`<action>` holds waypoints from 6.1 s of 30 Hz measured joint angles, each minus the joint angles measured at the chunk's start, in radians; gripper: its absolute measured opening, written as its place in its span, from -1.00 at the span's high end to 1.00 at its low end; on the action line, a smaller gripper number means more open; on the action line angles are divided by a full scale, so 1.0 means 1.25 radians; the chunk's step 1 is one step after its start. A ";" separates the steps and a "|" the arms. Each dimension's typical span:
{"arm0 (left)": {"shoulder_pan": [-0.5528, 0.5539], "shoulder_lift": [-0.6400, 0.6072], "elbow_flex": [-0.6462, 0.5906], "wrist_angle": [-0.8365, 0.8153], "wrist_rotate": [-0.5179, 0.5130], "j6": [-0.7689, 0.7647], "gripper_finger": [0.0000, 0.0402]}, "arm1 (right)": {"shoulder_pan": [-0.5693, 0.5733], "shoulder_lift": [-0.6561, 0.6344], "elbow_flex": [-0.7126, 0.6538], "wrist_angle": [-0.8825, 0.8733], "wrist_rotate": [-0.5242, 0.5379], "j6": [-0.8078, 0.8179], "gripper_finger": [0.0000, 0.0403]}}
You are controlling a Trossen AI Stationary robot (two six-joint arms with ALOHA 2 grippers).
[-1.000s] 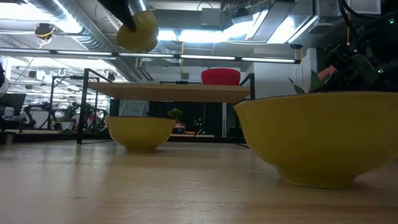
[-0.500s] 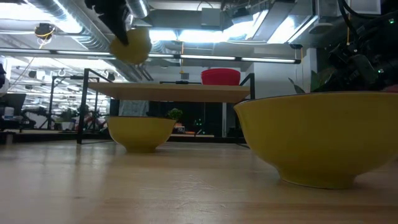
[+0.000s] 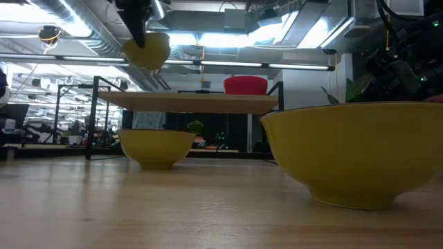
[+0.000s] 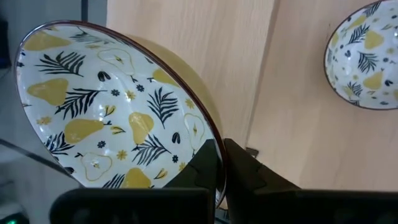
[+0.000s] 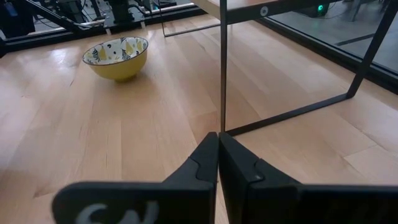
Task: Pick & Place Mini bowls
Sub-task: Put the top left yellow patterned bowl on the shelf, then stack the top yellow patterned bowl on the yellow patterned bowl on the shelf
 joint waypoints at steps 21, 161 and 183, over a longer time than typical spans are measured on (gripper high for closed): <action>0.027 0.079 0.069 -0.064 0.029 0.015 0.98 | 0.000 0.000 0.000 0.000 0.000 0.000 0.93; -0.114 0.164 0.225 -0.057 0.105 -0.069 0.39 | 0.000 0.000 0.000 0.000 0.000 0.000 0.93; -0.326 0.164 0.225 0.124 0.105 -0.150 0.43 | 0.000 0.000 0.000 0.000 0.000 0.000 0.93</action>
